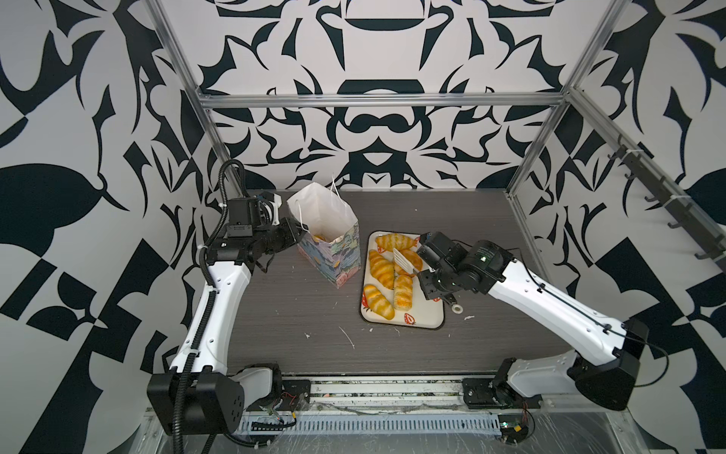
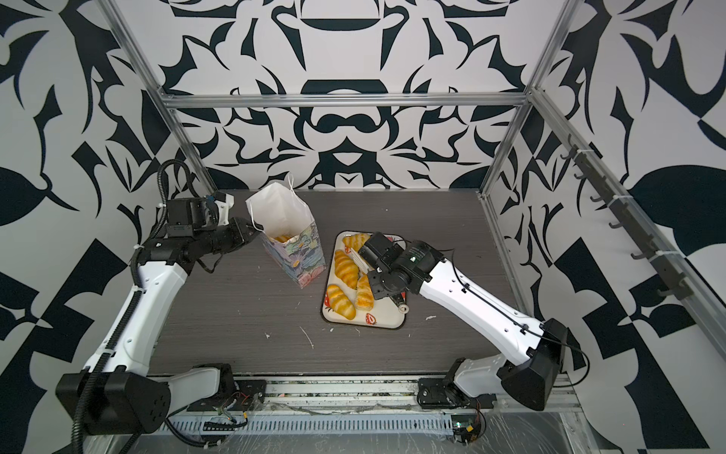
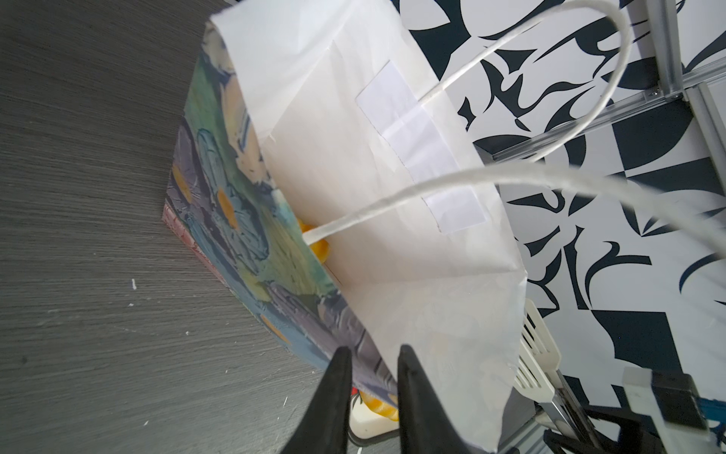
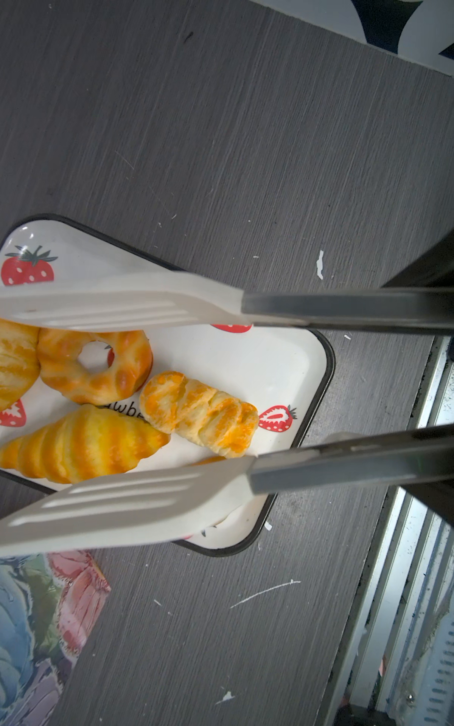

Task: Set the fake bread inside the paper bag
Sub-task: 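Lower the tongs toward the twisted pastry on the tray's near side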

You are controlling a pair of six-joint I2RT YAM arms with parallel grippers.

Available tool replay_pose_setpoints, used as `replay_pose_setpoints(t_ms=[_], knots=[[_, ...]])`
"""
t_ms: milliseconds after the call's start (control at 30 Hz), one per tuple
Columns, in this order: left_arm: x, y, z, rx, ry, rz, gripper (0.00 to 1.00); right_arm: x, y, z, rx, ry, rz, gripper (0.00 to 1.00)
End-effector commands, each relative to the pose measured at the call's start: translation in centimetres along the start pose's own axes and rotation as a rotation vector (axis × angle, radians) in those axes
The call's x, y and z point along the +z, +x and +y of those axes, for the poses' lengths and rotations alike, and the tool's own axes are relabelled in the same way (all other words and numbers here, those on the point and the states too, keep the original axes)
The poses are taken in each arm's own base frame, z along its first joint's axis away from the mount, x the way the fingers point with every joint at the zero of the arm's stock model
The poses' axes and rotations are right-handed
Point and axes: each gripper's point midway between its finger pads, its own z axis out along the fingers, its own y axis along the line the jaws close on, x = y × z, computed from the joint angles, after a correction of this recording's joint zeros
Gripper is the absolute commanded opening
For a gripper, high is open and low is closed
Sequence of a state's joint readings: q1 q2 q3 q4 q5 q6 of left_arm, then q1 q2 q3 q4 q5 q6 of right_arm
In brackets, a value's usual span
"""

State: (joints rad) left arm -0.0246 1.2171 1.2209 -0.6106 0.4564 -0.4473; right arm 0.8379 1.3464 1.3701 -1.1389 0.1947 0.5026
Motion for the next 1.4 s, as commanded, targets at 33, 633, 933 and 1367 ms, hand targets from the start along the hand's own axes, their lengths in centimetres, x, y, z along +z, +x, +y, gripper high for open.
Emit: replay_pose_setpoints(t_ms=[33, 633, 933, 1367], knots=[[-0.5, -0.2, -0.7, 0.014, 0.014, -0.006, 0.25, -0.5, -0.3, 0.1, 0.035, -0.031, -0.037, 0.55], [-0.3, 0.0, -0.6, 0.009, 0.015, 0.002, 0.25, 3.2, 3.0, 0.7, 0.045, -0.048, 0.088, 0.59], [-0.2, 0.0, -0.6, 0.007, 0.018, 0.007, 0.25, 4.7, 3.7, 0.7, 0.053, -0.046, 0.125, 0.59], [0.0, 0.1, -0.2, 0.009, 0.007, 0.005, 0.25, 6.6, 4.9, 1.2, 0.069, -0.06, 0.163, 0.6]])
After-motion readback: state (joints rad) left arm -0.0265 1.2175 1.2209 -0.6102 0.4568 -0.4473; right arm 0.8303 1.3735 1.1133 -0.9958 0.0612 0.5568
